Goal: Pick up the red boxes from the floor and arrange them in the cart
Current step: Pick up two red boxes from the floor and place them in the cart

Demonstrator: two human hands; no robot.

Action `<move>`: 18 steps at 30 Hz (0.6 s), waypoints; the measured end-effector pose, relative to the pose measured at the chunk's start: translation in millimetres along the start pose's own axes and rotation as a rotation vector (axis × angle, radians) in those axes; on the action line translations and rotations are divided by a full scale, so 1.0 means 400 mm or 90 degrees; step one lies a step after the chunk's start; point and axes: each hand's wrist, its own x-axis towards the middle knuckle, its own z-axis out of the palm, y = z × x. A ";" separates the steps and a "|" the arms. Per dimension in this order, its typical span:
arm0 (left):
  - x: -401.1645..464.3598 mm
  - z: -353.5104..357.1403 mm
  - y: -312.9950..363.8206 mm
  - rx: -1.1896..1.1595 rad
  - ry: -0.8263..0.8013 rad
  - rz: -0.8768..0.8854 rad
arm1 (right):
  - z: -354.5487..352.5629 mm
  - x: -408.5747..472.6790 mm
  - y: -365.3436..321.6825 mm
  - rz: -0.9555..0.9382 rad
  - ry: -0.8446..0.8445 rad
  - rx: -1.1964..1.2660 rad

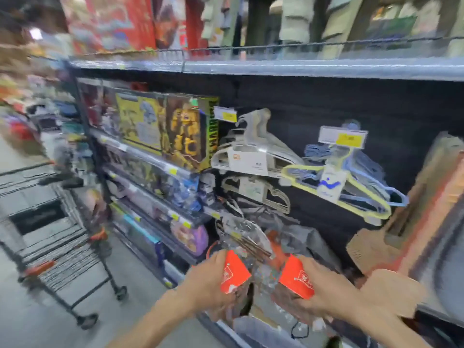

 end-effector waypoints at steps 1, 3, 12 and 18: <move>-0.059 -0.031 -0.064 -0.007 0.013 -0.049 | 0.007 0.048 -0.077 -0.046 -0.005 0.001; -0.191 -0.094 -0.180 -0.013 0.048 -0.132 | 0.017 0.122 -0.249 -0.132 -0.013 0.007; -0.789 -0.300 -0.591 0.042 0.155 -0.462 | 0.088 0.243 -1.012 -0.412 -0.090 0.053; -1.011 -0.417 -0.773 0.021 0.227 -0.559 | 0.105 0.293 -1.390 -0.566 -0.120 0.045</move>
